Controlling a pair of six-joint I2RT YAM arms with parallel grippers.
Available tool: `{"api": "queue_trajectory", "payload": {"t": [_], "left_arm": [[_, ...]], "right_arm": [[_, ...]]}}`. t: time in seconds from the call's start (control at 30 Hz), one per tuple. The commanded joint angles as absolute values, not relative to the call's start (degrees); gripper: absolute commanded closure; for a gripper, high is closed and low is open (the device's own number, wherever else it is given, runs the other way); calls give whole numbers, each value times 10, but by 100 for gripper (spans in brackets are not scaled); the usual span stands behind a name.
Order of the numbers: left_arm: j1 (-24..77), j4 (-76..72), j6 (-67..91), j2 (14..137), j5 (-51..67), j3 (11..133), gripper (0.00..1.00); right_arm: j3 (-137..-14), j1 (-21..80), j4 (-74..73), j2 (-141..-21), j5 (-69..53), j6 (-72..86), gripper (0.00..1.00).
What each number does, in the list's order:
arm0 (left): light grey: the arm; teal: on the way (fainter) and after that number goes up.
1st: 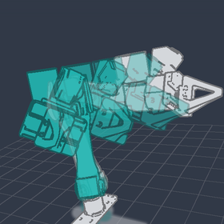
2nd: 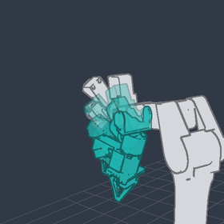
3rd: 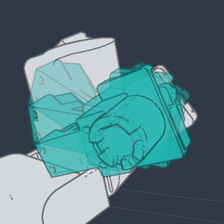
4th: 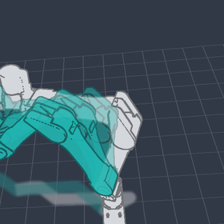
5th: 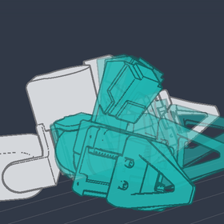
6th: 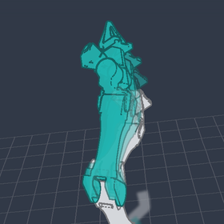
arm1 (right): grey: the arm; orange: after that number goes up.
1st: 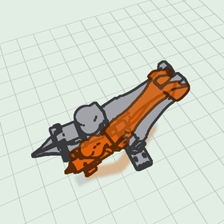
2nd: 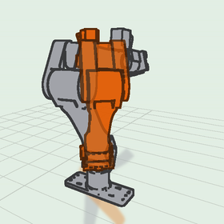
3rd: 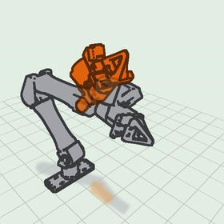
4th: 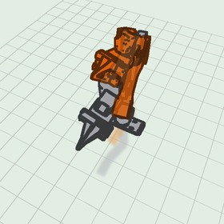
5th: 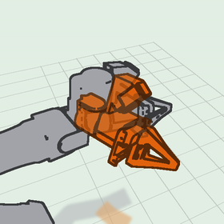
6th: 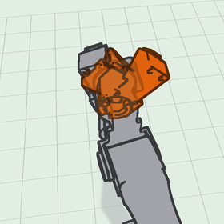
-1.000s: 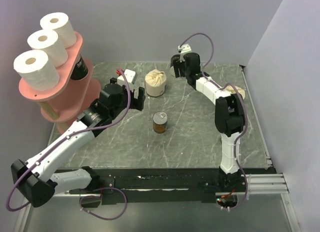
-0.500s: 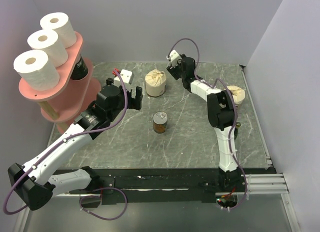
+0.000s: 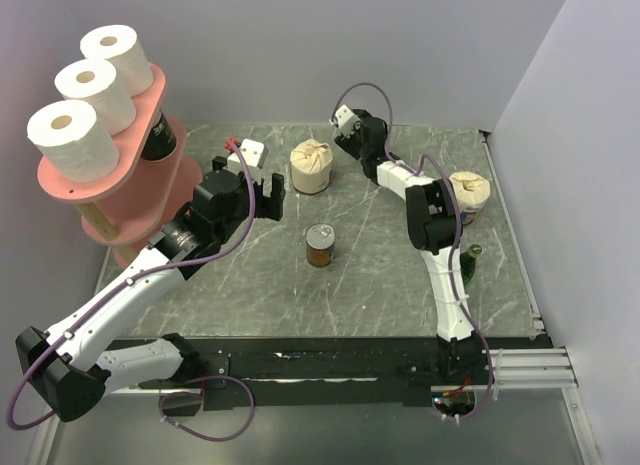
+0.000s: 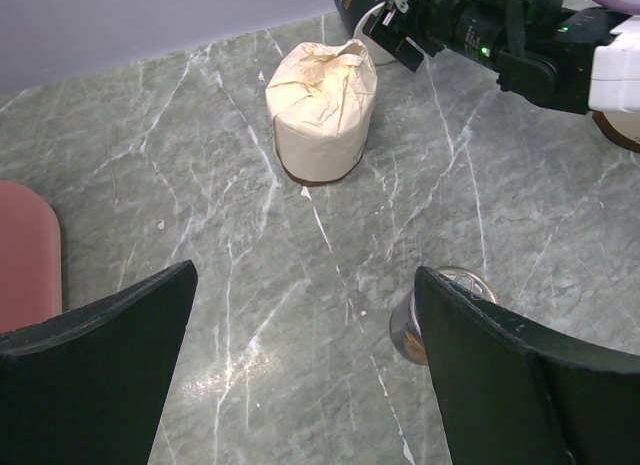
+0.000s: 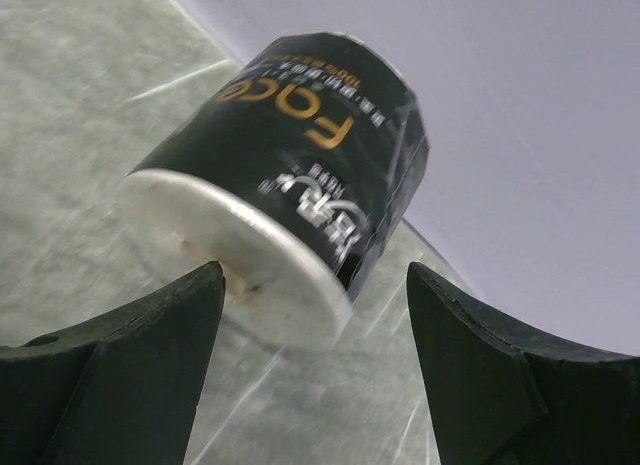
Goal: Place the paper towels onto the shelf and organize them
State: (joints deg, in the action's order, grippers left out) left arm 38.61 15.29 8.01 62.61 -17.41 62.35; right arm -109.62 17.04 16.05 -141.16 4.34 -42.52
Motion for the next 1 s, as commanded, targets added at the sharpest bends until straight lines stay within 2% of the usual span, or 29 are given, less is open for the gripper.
{"api": "queue_trajectory", "payload": {"t": [0.0,0.2,0.27,0.4,0.5,0.6,0.83,0.97], "left_arm": [[388,131,76,615,-170,629,4],[388,133,76,616,-171,631,4],[388,131,76,614,-171,630,4],[388,130,75,616,-176,629,4],[388,130,75,615,-177,628,4],[388,129,75,613,-178,628,4],[388,128,75,611,-178,627,4],[388,131,74,611,-184,628,4]], "right_arm": [[-1169,167,185,-1445,60,-452,20],[-1205,165,187,-1462,57,-452,25],[-1211,165,187,-1467,52,-454,30],[-1195,166,204,-1456,40,-445,44],[-1183,165,207,-1448,35,-438,62],[-1167,165,204,-1438,28,-427,71],[-1102,165,213,-1399,20,-410,81],[-1029,166,239,-1331,22,-396,84]]}}
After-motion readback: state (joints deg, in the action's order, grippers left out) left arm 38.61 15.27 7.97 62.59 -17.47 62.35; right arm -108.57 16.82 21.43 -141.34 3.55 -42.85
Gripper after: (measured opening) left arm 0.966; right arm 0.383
